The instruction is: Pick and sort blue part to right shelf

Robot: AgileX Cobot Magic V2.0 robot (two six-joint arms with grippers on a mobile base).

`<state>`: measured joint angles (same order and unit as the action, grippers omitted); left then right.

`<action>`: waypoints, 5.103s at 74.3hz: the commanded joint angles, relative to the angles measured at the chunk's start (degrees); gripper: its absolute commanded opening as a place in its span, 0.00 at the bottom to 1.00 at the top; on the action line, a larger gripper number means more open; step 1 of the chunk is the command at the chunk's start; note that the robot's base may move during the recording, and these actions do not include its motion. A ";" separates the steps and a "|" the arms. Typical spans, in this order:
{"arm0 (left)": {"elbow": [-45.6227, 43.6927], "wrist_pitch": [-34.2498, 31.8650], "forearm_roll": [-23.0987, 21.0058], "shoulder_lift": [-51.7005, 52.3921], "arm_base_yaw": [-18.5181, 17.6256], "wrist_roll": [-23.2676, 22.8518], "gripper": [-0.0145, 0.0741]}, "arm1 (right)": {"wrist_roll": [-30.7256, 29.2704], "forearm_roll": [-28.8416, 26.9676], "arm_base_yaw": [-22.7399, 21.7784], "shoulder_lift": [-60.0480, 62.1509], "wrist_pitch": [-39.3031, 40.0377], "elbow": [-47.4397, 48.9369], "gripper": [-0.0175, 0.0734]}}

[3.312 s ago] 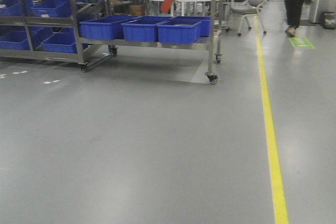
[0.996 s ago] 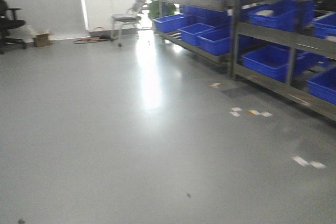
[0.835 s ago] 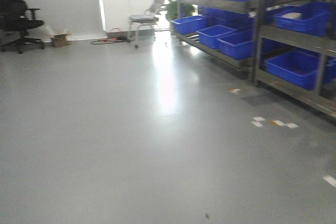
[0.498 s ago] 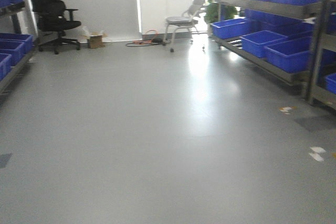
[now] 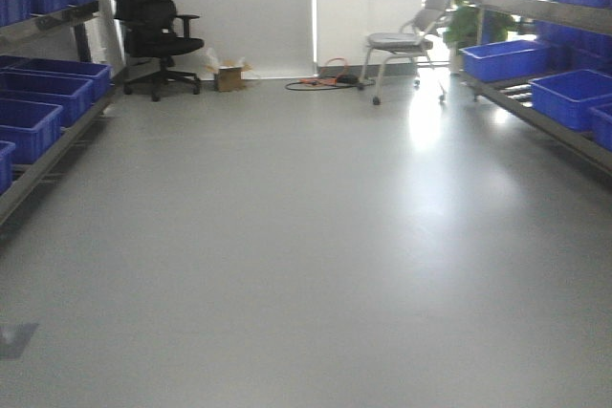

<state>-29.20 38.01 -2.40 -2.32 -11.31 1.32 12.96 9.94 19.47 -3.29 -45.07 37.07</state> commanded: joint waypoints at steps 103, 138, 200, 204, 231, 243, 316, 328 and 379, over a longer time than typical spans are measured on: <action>-1.51 -5.47 -0.20 -0.92 -0.50 0.03 0.48 | -0.29 0.92 -0.24 -1.01 5.12 1.76 0.50; -1.51 -5.47 -0.20 -0.92 -0.50 0.03 0.48 | -0.29 0.92 -0.24 -1.01 5.12 1.76 0.50; -1.51 -5.47 -0.20 -0.92 -0.50 0.03 0.48 | -0.29 0.92 -0.24 -1.01 5.12 1.76 0.50; -1.51 -5.47 -0.20 -0.92 -0.50 0.03 0.48 | -0.29 0.92 -0.24 -1.01 5.12 1.76 0.50; -1.51 -5.47 -0.20 -0.92 -0.50 0.03 0.48 | -0.29 0.92 -0.24 -1.01 5.12 1.76 0.50; -1.51 -5.47 -0.20 -0.92 -0.50 0.03 0.48 | -0.29 0.92 -0.24 -1.01 5.12 1.76 0.50; -6.10 -10.24 -0.20 -12.68 -0.50 0.03 0.48 | -0.29 0.92 -0.24 -1.01 5.12 1.76 0.50; -13.70 -9.77 -0.31 -29.48 -0.50 -0.95 0.48 | -0.29 0.92 -0.24 -1.01 5.12 1.76 0.50; -51.89 -0.38 -0.31 -94.80 -0.50 -2.12 0.48 | -0.29 0.92 -0.24 -1.01 5.17 1.76 0.50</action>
<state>-76.80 38.96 -2.36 -94.84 -11.31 0.00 12.96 10.03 19.47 -3.29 -45.07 37.07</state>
